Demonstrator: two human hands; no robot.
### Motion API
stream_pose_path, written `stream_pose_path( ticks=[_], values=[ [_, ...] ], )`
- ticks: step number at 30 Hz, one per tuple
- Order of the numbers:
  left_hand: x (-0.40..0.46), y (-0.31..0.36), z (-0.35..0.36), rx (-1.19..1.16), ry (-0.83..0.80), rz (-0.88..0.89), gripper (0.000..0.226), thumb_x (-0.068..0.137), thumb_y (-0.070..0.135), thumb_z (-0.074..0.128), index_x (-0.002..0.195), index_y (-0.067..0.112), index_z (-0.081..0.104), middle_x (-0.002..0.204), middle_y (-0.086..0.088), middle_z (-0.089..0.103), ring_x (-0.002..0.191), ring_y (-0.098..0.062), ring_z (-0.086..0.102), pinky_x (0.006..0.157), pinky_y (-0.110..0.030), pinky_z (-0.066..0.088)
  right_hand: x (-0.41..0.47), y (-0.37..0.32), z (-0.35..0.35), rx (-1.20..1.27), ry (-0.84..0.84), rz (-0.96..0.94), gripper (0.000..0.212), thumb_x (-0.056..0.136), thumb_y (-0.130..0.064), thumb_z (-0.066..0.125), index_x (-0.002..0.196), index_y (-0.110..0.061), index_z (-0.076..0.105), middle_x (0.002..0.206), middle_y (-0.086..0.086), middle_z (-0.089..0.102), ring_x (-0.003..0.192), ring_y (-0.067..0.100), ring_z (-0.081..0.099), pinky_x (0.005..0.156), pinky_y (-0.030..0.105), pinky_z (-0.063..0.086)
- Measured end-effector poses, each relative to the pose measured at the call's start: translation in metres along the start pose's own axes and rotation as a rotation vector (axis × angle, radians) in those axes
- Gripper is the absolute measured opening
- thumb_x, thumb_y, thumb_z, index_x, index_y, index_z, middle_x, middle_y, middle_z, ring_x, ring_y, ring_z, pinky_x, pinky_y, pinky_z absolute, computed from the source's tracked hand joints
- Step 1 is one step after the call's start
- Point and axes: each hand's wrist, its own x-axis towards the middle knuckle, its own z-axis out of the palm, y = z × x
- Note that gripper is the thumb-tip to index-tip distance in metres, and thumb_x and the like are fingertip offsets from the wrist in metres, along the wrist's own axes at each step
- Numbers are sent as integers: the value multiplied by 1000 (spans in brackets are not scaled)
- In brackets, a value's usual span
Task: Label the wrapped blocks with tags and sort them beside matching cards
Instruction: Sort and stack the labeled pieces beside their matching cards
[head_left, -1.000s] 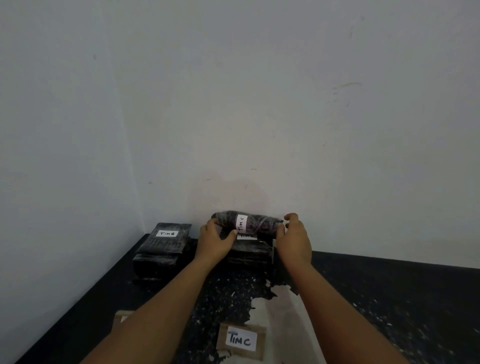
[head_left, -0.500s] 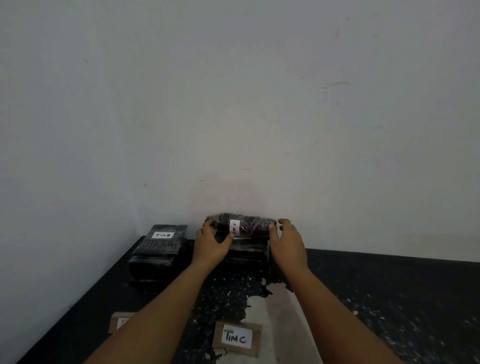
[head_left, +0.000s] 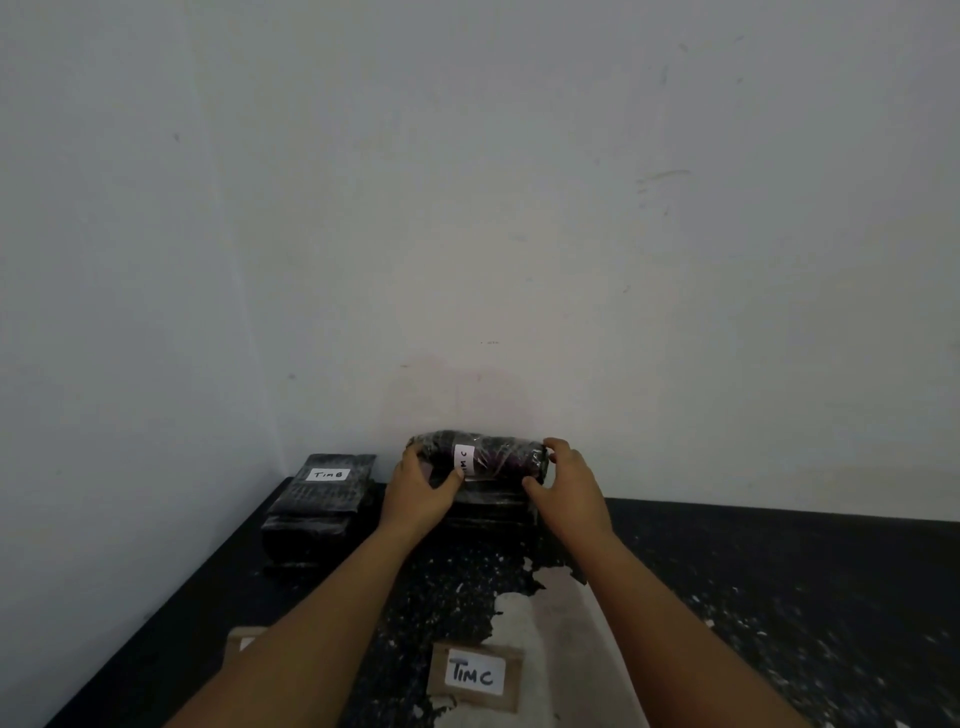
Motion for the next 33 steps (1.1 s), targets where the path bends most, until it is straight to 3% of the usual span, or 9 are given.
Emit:
stream_pose_path(
  ticks=[3,6,10,13,17,23,27,30,33],
  values=[
    [-2,1,3,-29,-7,10,88,95,38,82,165,14,35,164,-11,49,150,-27,50,118,-38,43,2,4,1,4,-12,0,80,99,-29,80,167,-26,37,149,10,54,134,27,61,107,43,55],
    [0,-1,3,26,32,20,83,91,52,81,158,19,45,158,-6,55,146,-29,53,121,-43,43,7,3,2,-31,-73,-9,82,97,-33,83,167,-26,40,144,7,49,126,25,62,106,40,56],
    [-2,5,4,189,96,-22,78,93,73,64,154,26,49,151,-3,60,144,-36,45,119,-50,40,3,-4,-2,11,-27,-22,65,94,-43,84,149,-19,59,131,3,60,110,21,68,96,41,61],
    [-6,18,4,178,175,-9,70,91,85,53,133,31,61,133,3,66,134,-31,51,113,-49,43,-15,-14,-7,116,9,-11,55,88,-50,87,129,-20,64,114,-3,74,95,11,73,85,36,66],
    [-24,33,6,-79,56,50,66,88,89,53,108,28,72,104,11,75,101,-13,71,84,-30,56,-47,-24,-9,239,-38,38,52,80,-49,92,113,-24,61,104,-7,76,86,2,73,71,21,60],
    [-51,35,6,-104,3,77,36,103,62,59,113,29,71,106,8,77,100,-13,73,77,-25,54,-80,-30,-5,118,-270,28,55,76,-67,88,111,-30,67,98,-17,72,80,-5,66,60,10,46],
    [-56,18,5,29,-46,86,60,89,79,60,127,34,69,116,8,71,105,-15,70,93,-39,59,-88,-25,-2,-46,-393,19,50,76,-77,81,88,-34,59,87,-9,71,78,7,68,60,26,48],
    [-55,11,5,96,-63,61,65,93,72,64,144,32,59,128,1,56,115,-19,62,102,-39,54,-89,-20,0,-112,-425,13,56,74,-84,74,86,-30,64,85,-5,73,77,12,70,66,35,55],
    [-56,15,4,94,-67,67,66,96,65,69,152,31,54,128,0,51,111,-16,56,100,-33,48,-88,-17,0,-163,-437,7,64,72,-90,67,84,-27,66,84,-4,74,77,14,71,67,37,56]
  ],
)
